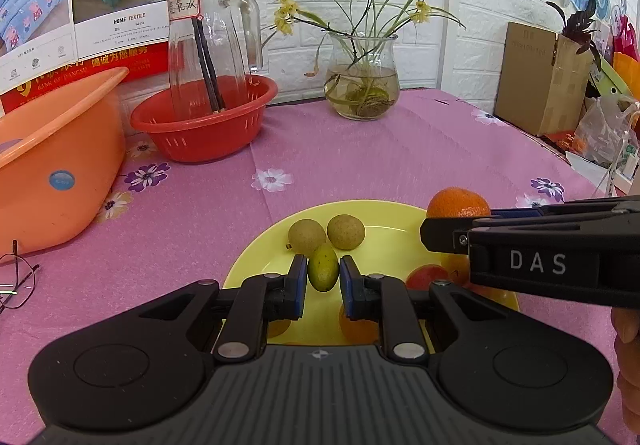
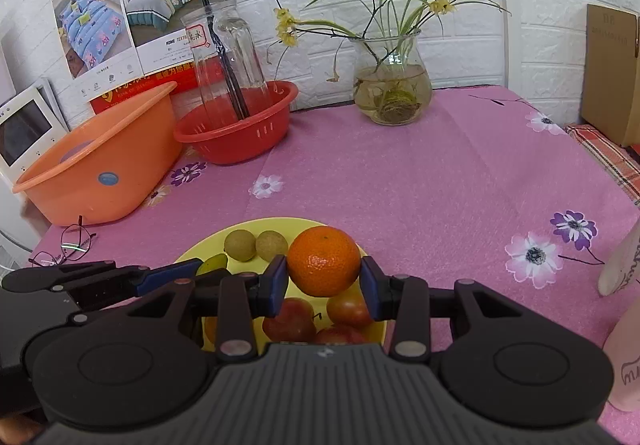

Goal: Organize fruits
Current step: 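Carry the lime with left tool while right tool carries the orange to the plate, then open left tool over the plate while right tool releases the orange, then withdraw both tools from the plate back toward the remaining fruits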

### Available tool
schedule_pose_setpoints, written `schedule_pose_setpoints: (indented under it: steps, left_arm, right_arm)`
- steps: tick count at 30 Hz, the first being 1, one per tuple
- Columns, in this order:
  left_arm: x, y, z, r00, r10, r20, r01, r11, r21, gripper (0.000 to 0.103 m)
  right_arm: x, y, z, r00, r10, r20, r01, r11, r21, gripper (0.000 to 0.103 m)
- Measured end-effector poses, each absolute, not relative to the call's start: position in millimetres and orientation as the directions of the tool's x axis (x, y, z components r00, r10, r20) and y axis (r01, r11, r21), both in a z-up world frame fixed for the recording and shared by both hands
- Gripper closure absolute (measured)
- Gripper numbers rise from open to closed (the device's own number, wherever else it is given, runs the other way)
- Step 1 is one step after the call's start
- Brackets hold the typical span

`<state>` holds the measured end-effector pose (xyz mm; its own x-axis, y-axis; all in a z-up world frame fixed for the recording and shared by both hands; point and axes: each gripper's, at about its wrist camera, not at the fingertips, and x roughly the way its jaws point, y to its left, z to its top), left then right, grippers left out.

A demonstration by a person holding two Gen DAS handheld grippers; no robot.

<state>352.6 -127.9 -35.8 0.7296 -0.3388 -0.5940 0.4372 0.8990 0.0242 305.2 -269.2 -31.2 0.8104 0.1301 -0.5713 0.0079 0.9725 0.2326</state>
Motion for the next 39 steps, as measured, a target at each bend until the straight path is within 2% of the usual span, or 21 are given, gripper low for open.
schedule_pose_setpoints:
  steps: [7,11,21,33,39]
  left_arm:
    - [351.3,-129.4,-36.0,0.732,-0.337,-0.592,0.441,0.897,0.035,0.085]
    - [349.9,-126.6,-34.3,0.736,-0.333,-0.589,0.432,0.901,0.031,0.075]
    - [332.2,-108.7,-23.6,0.756,-0.322,-0.571,0.414,0.910,0.035,0.066]
    - [293.9,-73.8,-12.4,0.776,-0.314,-0.547,0.374,0.927,-0.001,0.064]
    - [263.9,-62.5,-12.1,0.795,-0.284,-0.536,0.364,0.930,0.046,0.059]
  right_arm:
    - [307.3,-267.3,-33.1,0.807,0.130,-0.576,0.008,0.973,0.230,0.026]
    - [306.6,-267.4,-32.5,0.806,0.128,-0.578,0.011,0.973,0.230,0.026]
    - [295.3,-272.6,-25.1,0.818,0.120,-0.562,0.035,0.966,0.258,0.026]
    - [254.1,-268.4,-5.4,0.846,0.122,-0.519,0.007,0.971,0.240,0.026]
    - [227.3,-254.3,0.5,0.852,0.160,-0.499,-0.052,0.973,0.223,0.026]
